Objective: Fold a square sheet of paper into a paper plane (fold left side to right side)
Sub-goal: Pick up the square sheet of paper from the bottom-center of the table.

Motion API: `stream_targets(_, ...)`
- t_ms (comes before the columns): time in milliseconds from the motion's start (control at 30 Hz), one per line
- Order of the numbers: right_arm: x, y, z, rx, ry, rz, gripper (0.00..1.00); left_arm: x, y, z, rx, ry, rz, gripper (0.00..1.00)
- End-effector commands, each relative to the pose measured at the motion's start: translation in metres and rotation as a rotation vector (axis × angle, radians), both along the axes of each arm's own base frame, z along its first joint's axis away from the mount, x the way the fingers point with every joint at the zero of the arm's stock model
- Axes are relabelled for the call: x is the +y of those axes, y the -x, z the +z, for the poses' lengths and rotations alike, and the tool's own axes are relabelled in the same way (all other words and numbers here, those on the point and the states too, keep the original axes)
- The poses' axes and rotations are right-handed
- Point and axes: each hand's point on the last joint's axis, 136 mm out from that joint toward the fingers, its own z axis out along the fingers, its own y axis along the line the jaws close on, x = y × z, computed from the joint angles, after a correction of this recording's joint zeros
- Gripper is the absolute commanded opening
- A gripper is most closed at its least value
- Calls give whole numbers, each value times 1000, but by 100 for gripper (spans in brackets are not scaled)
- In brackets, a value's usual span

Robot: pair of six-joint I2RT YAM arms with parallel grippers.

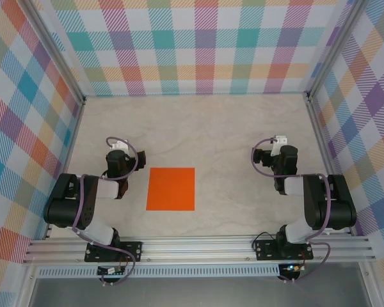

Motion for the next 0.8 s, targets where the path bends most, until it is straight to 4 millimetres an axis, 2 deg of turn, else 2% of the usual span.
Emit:
stream_targets(0, 3, -6, 11, -43, -6, 20, 100, 0, -9, 11, -35, 0, -12, 100)
stream_targets(567, 3, -6, 11, -43, -6, 20, 100, 1, -8, 12, -39, 1, -10, 100)
stream_targets(700, 3, -6, 11, -41, -7, 21, 100, 7, -4, 42, 1, 20, 39, 100)
stream_targets(767, 2, -8, 13, -45, -7, 18, 100, 1, 2, 60, 54, 72, 26, 100)
